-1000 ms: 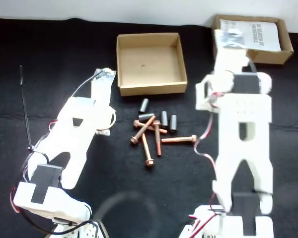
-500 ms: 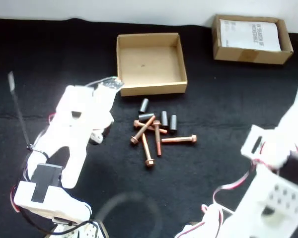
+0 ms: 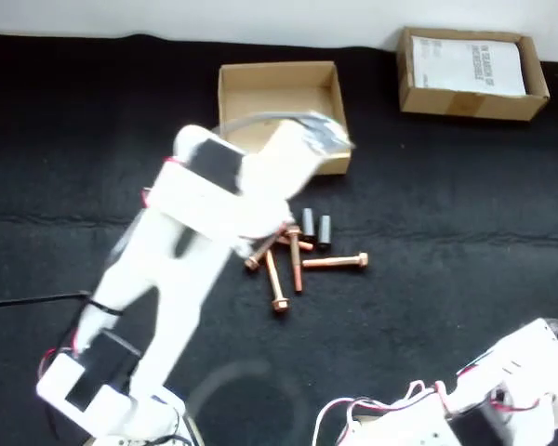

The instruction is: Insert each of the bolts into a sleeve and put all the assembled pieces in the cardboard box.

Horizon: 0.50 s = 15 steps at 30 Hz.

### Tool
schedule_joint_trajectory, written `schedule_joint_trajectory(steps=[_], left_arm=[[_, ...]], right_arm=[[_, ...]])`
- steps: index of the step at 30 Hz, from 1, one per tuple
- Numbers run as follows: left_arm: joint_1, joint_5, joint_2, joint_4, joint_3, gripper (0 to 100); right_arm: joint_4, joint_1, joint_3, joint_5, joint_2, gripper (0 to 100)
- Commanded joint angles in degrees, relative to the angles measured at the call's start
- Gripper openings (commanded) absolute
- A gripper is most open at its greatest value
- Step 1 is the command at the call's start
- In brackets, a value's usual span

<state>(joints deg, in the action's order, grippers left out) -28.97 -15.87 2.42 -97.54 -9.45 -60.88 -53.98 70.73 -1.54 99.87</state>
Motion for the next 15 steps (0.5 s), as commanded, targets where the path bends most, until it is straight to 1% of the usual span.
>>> schedule_joint_trajectory(steps=[1,3,12,15], left_arm=[[-2.7,6.3,-2.2,6.0,-2.4,12],[-2.7,8.4,-5.0,9.1,-2.4,14],[-2.8,8.2,-19.5,20.4,-2.5,16],[-3.2,8.1,-22.9,23.1,-2.6,20]], right_arm=[[7.3,-2.9,7.3,0.1,5.4,0.7],[10.2,-4.8,8.7,0.0,3.5,0.7],[22.1,-12.4,17.3,0.4,5.2,0.7],[25.2,-14.8,18.9,0.4,5.2,0.7]])
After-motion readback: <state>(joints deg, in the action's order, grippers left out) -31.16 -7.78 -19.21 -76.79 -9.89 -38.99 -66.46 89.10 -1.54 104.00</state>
